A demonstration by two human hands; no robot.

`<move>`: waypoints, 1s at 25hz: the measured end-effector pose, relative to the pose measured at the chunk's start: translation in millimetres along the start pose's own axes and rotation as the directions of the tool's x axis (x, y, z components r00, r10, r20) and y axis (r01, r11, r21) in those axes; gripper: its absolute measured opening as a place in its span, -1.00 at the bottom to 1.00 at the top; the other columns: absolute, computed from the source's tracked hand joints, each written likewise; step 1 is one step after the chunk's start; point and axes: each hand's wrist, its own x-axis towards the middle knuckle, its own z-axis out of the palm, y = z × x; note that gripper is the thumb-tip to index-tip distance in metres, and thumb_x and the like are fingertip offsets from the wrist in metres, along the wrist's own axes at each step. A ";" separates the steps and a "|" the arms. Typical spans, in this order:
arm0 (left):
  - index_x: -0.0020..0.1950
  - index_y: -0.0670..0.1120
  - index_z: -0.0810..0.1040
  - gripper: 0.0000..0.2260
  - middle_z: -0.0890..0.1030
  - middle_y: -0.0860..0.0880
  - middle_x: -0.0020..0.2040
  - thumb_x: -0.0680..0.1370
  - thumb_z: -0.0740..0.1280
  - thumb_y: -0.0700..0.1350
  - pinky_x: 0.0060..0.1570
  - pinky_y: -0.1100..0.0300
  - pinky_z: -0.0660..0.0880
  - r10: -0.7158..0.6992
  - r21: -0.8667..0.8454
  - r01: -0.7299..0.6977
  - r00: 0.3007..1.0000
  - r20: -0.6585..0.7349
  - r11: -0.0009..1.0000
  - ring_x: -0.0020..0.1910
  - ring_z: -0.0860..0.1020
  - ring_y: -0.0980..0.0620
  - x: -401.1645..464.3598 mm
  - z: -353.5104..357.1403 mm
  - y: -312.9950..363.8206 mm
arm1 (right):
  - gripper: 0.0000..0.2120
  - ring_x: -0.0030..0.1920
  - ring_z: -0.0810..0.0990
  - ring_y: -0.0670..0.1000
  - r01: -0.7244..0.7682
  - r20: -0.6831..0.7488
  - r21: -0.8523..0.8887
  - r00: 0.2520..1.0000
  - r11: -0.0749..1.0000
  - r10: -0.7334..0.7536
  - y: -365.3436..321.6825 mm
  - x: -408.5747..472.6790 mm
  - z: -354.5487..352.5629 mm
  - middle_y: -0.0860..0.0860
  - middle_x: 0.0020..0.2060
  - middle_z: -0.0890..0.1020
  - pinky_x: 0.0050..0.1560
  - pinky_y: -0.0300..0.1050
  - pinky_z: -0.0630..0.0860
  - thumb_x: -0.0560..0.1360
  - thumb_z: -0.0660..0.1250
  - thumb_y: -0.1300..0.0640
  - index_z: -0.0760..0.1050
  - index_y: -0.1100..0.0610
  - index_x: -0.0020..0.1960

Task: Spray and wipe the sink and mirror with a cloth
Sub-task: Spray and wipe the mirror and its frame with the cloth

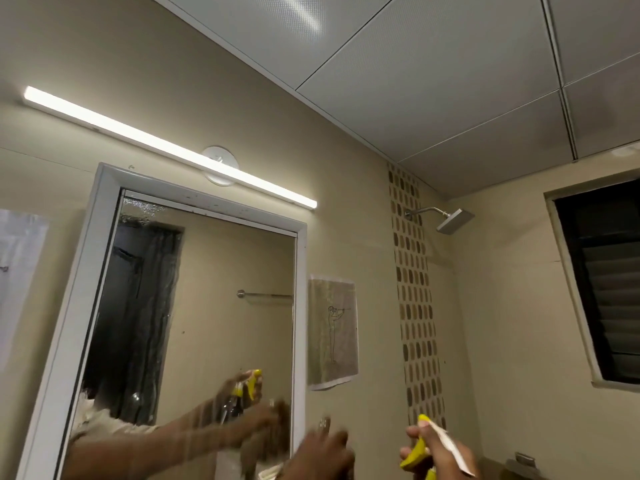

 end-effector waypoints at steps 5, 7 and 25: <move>0.16 0.12 0.66 -0.76 0.55 -0.05 0.18 0.59 0.26 -0.08 0.11 -0.04 0.53 -0.479 -0.185 0.443 0.785 -0.392 0.877 0.25 0.45 -0.21 34.1 -176.4 -131.2 | -0.68 -0.26 0.63 0.17 -0.031 -0.042 0.120 0.998 0.992 0.036 -16.8 1.1 -4.6 0.13 -0.60 0.63 -0.23 -0.04 0.46 0.64 0.30 0.28 0.59 0.42 -0.24; 0.23 0.03 0.63 -0.76 0.53 -0.10 0.26 0.59 0.31 -0.08 0.21 -0.10 0.50 -0.607 -0.175 0.600 0.660 -0.443 0.780 0.38 0.36 -0.25 49.9 -225.5 -185.4 | -0.68 -0.32 0.56 0.19 -0.061 0.076 0.207 0.996 0.976 0.046 -25.6 -6.2 2.4 0.19 -0.48 0.61 -0.25 -0.01 0.42 0.56 0.46 0.17 0.57 0.44 -0.19; 0.39 -0.08 0.50 -0.64 0.47 -0.13 0.41 0.59 0.36 -0.11 0.30 -0.01 0.33 -0.483 0.100 0.474 0.869 0.104 0.875 0.46 0.27 -0.19 19.3 -67.1 -32.0 | -0.69 -0.17 0.70 0.34 0.061 0.131 0.060 0.989 0.996 -0.069 -17.5 -29.4 -1.5 0.18 -0.47 0.72 -0.03 0.17 0.57 0.63 0.32 0.22 0.67 0.35 -0.21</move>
